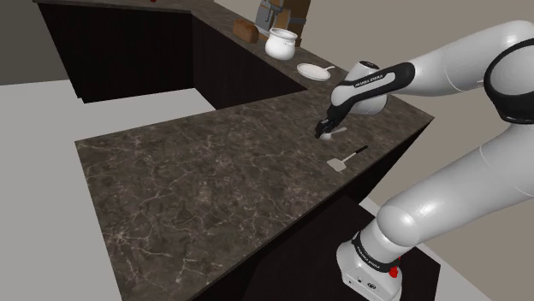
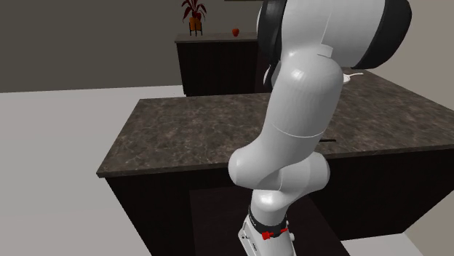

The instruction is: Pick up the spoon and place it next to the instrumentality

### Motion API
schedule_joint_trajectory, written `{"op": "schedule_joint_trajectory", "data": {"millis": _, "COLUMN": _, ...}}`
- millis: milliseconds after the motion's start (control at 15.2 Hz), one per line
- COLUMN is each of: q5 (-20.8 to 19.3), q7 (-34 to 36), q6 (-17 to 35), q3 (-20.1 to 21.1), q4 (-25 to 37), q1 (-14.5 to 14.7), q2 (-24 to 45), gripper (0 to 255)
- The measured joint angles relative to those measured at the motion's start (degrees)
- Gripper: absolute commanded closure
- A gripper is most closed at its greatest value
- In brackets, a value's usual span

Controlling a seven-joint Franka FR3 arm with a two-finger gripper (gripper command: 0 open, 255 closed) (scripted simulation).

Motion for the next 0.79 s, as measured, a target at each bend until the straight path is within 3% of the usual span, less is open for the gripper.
{"op": "schedule_joint_trajectory", "data": {"millis": 330, "q5": 0.1, "q7": -0.1, "q6": 0.4, "q3": 0.0, "q4": -0.2, "q1": 0.0, "q2": 0.2, "gripper": 255}}
{"op": "schedule_joint_trajectory", "data": {"millis": 396, "q5": 0.1, "q7": -0.1, "q6": 0.4, "q3": 0.0, "q4": -0.2, "q1": 0.0, "q2": 0.2, "gripper": 0}}
{"op": "schedule_joint_trajectory", "data": {"millis": 792, "q5": 0.1, "q7": -0.1, "q6": 0.4, "q3": 0.0, "q4": -0.2, "q1": 0.0, "q2": 0.2, "gripper": 0}}
